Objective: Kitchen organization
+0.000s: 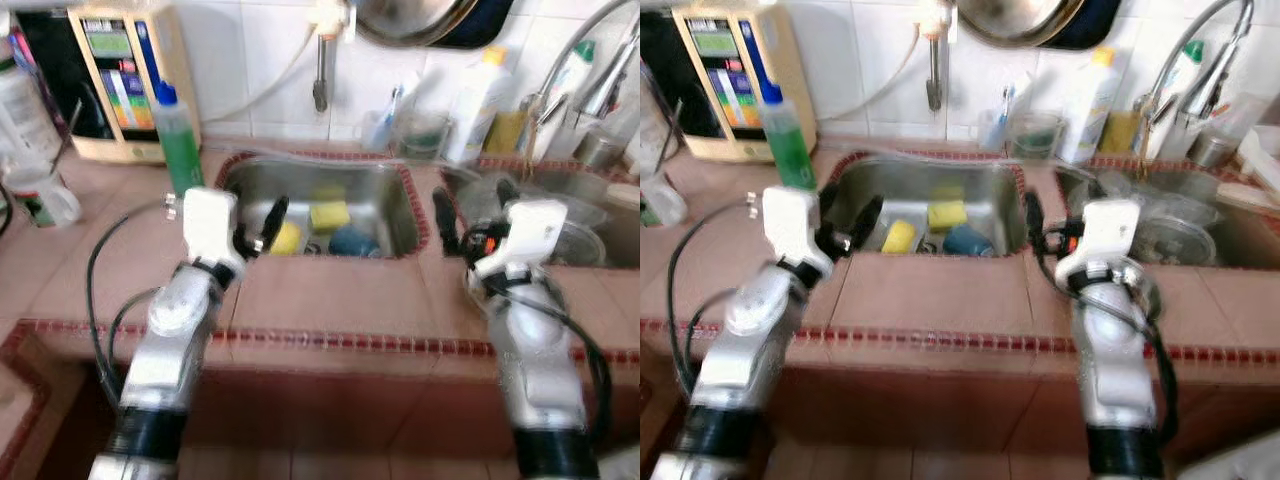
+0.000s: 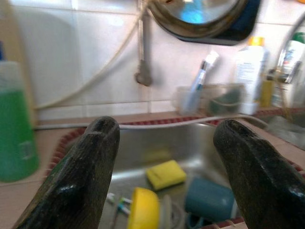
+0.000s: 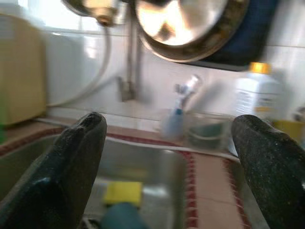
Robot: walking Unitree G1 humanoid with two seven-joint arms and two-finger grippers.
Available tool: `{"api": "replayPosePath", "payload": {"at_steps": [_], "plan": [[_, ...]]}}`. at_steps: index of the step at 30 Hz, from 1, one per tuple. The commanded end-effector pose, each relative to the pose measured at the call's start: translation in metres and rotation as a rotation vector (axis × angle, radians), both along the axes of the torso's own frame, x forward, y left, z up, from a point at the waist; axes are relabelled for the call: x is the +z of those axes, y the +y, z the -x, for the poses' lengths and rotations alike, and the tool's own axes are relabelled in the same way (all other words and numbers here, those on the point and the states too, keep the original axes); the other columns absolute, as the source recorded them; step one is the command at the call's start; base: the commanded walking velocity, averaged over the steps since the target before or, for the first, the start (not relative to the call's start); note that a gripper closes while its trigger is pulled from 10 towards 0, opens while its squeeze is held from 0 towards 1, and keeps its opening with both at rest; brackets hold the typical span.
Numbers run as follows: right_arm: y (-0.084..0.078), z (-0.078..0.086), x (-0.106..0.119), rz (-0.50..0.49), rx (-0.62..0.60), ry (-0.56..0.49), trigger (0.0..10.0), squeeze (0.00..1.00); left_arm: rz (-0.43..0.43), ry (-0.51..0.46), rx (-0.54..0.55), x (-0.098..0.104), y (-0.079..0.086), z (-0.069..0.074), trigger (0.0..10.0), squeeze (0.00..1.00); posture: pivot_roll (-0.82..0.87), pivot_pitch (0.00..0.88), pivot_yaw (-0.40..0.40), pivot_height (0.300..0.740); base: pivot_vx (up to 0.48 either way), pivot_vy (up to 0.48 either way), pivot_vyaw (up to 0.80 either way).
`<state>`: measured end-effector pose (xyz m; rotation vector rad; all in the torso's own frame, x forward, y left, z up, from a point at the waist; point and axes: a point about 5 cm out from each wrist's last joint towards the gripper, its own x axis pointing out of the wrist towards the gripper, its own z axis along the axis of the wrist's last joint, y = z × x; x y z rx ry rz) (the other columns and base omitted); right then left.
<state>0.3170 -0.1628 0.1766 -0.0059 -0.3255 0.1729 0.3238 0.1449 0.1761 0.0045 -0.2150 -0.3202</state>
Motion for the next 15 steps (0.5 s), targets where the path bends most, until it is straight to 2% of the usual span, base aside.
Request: {"api": "replayPosePath", "payload": {"at_steps": [1,9,13,15], "plan": [[-0.0073,-0.0011,0.0056,0.011,-0.02,-0.017,10.0,0.0,0.002,-0.016,-0.014,0.0035,-0.0048,0.0006,10.0,0.0,-0.01,0.0,-0.009,0.74,0.0,-0.48,0.0],[-0.0092,-0.0005,0.0042,0.022,-0.023,-0.013,10.0,0.0,-0.005,-0.014,-0.018,0.003,-0.0065,0.0005,10.0,0.0,-0.01,0.0,-0.009,0.74,0.0,-0.48,0.0],[-0.0098,0.0003,0.0027,0.032,-0.026,-0.007,10.0,0.0,0.02,0.0,-0.036,0.002,-0.0086,0.0005,10.0,0.0,-0.02,0.0,-0.008,0.74,0.0,0.0,0.0],[-0.0126,0.0013,-0.0001,0.042,-0.032,0.006,10.0,0.0,-0.014,0.008,-0.074,0.0016,-0.0123,0.0023,10.0,0.0,-0.02,0.0,-0.006,0.74,0.0,0.0,0.0]]}}
